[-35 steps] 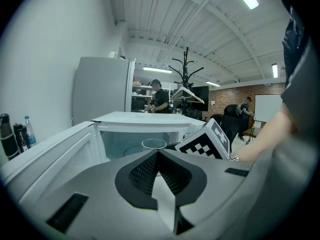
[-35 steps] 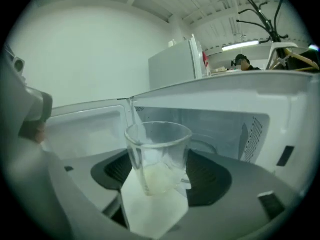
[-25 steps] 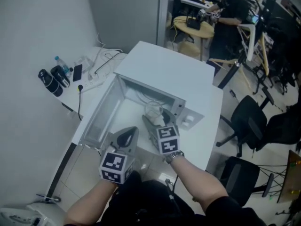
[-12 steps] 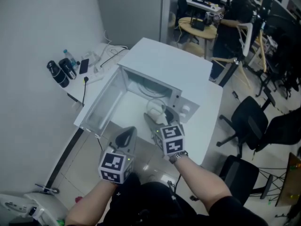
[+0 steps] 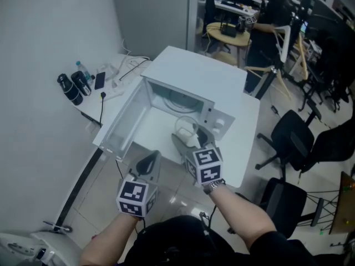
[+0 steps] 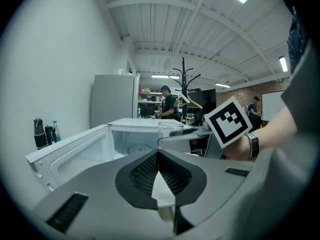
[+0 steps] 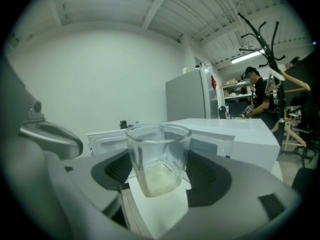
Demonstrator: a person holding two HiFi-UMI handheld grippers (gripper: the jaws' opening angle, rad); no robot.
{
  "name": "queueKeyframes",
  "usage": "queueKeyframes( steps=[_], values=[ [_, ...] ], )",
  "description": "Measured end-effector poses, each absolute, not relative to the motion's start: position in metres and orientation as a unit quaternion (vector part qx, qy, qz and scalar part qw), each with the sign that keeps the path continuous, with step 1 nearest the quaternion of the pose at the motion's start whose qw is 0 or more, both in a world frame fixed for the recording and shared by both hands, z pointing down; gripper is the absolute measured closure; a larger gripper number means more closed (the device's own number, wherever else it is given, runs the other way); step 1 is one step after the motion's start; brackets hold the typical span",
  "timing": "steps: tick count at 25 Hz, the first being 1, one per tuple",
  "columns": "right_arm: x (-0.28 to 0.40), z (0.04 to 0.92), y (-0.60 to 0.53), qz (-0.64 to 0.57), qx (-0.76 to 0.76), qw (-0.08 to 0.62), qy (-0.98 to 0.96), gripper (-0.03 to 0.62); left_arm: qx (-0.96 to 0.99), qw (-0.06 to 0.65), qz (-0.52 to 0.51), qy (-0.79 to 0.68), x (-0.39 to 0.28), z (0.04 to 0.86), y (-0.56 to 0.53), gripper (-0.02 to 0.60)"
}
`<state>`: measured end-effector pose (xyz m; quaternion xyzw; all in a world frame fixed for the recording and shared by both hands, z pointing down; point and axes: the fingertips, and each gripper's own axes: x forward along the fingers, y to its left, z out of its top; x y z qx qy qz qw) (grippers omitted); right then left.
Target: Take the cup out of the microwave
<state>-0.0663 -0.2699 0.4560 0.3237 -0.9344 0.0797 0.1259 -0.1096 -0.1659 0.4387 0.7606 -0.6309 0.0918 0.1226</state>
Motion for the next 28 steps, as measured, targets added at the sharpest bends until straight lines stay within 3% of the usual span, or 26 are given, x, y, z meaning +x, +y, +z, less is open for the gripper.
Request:
queueKeyframes(
  steps=[28],
  values=[
    [-0.053,0.394,-0.097,0.088,0.414,0.075,-0.903,0.232,0.821,0.107,0.068,-0.556,-0.137,0.423,-0.012,0.584]
  ],
)
